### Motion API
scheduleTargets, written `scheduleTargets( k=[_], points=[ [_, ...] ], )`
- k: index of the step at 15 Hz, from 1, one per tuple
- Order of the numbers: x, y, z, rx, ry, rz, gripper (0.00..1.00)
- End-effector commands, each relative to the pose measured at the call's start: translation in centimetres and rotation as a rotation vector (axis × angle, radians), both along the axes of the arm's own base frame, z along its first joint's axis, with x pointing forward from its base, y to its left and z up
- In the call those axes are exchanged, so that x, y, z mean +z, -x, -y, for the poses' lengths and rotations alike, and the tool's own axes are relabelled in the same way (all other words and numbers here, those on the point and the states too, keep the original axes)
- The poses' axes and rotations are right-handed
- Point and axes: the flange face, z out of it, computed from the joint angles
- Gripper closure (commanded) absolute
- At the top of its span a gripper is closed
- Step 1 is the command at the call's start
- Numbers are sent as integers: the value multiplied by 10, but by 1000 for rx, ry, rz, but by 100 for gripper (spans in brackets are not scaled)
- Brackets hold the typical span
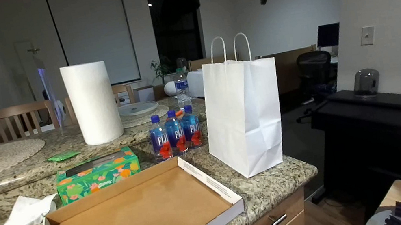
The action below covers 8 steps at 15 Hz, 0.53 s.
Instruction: Pick up the socks on the box cover and put them in the paper bag
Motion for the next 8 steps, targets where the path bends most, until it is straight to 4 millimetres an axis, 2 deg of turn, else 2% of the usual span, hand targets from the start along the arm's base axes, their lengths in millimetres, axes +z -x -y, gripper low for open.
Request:
scheduleTargets(
  k=[1, 8],
  points=[
    [-2, 17, 30, -114, -68, -55, 93],
    [-21, 38, 89, -482, -185, -153, 93]
  ],
)
